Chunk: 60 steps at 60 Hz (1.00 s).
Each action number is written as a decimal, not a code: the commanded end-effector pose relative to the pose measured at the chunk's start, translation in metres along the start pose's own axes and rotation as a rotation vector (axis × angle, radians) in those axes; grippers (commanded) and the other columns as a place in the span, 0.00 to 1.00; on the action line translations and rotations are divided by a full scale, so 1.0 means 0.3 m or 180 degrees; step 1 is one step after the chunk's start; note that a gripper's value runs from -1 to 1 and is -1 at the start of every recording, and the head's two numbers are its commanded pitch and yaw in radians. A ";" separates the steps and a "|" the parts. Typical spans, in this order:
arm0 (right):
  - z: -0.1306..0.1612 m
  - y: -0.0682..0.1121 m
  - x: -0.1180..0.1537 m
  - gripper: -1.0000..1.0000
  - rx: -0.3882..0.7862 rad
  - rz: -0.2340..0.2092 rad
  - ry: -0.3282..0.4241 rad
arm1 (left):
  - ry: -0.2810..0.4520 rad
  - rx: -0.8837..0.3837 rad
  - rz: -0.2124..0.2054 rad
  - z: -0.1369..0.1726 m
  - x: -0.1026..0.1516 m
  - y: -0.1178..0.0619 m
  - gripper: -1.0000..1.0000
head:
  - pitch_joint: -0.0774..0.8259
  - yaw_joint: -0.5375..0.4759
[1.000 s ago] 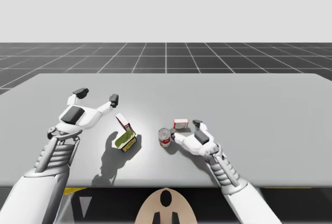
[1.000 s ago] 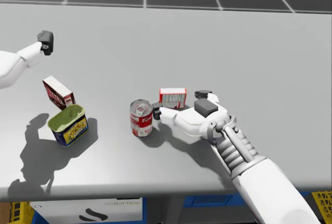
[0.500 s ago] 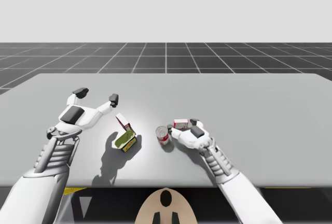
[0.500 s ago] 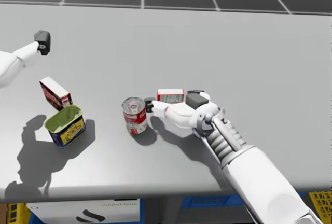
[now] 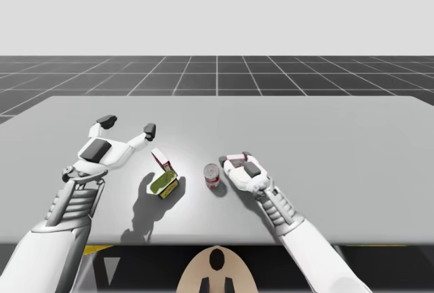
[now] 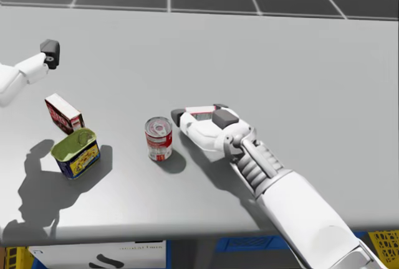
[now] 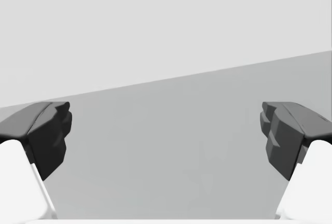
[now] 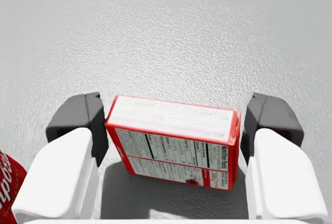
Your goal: Grasp the gelatin box and hold it up.
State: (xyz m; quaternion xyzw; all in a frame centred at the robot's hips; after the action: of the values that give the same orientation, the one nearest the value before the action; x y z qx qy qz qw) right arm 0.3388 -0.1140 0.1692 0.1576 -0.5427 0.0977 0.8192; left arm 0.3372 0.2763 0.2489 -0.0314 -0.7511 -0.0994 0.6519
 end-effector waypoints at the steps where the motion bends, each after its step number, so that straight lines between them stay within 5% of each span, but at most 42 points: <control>1: -0.022 0.152 -0.026 1.00 0.0303 -0.0346 -0.0042 | 0.0003 -0.0005 -0.0005 0.000 -0.001 -0.002 0.00 | 0.79 0.42; 23: -0.014 0.149 -0.025 1.00 0.0342 -0.0349 -0.0040 | 0.0012 -0.0003 -0.0019 0.001 -0.005 -0.004 0.00 | 0.48 0.41; 32: -0.004 0.146 -0.014 1.00 0.0356 -0.0353 -0.0071 | 0.0017 -0.0001 -0.0022 0.002 -0.006 -0.005 0.00 | 0.43 0.41; 43: 0.077 0.134 0.116 1.00 0.0431 -0.0333 -0.0334 | 0.0017 -0.0005 -0.0044 0.002 -0.004 -0.004 0.00 | 0.43 0.41; 60: 0.274 0.146 0.363 1.00 0.0470 -0.0049 -0.0942 | 0.0001 0.0008 -0.0040 0.003 0.002 -0.003 0.00 | 0.42 0.41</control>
State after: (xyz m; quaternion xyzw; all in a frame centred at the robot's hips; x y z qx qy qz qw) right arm 0.3092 -0.1108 0.2544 0.2105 -0.6047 0.1047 0.7610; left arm 0.3363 0.2756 0.2486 -0.0261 -0.7507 -0.1028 0.6521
